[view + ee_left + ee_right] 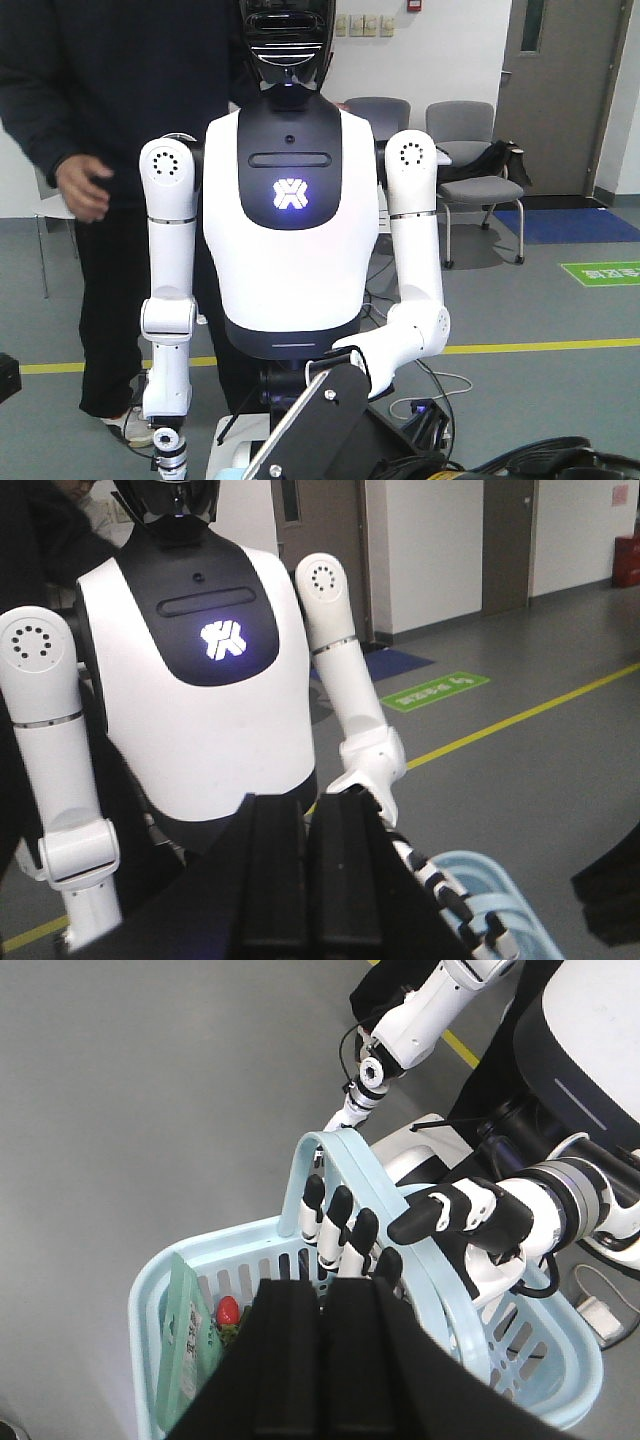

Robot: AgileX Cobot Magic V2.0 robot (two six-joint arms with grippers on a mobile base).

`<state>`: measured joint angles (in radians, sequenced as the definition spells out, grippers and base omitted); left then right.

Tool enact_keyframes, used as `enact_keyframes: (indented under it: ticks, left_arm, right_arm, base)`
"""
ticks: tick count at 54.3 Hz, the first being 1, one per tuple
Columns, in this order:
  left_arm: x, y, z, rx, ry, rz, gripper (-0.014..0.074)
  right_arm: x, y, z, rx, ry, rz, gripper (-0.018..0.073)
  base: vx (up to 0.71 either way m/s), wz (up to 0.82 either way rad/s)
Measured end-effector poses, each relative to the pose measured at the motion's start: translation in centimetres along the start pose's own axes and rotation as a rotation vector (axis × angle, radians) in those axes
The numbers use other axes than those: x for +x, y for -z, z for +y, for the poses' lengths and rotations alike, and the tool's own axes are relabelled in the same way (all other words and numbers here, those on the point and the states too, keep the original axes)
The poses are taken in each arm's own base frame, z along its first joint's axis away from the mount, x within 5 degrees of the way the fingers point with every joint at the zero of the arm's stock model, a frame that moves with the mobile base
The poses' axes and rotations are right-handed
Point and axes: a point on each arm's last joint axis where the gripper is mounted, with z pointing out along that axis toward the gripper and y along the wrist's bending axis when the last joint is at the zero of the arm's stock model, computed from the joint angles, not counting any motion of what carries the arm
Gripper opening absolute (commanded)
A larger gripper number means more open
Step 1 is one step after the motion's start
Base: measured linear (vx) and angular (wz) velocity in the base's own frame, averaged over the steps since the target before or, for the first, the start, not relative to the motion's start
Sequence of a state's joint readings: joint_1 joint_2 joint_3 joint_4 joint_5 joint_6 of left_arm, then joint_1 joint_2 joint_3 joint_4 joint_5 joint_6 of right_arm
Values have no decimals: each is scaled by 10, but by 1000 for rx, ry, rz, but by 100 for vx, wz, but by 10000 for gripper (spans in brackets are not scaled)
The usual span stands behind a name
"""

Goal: Pick snacks and fruit into basket

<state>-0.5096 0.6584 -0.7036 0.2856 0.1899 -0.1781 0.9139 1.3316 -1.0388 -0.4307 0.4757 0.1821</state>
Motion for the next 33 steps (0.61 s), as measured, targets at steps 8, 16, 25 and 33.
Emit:
enact_keyframes:
  ticks: [8,16,25,33]
  left_arm:
    - [20,12,15,-129,0,41,-6]
    - [65,32,22,-257,77,-25,-6]
    - [125,53,15,-328,109,-94,-6]
    - [171,62,10,-375,221,-84,-6]
  right_arm:
    - [0,0,0,0,0,-1,-10]
    - [0,0,0,0,0,-1,-10]
    - [0,0,0,0,0,-1,-10]
    - [0,0,0,0,0,-1,-10]
  base:
    - [0,0]
    - [0,0]
    - [0,0]
    - [0,0]
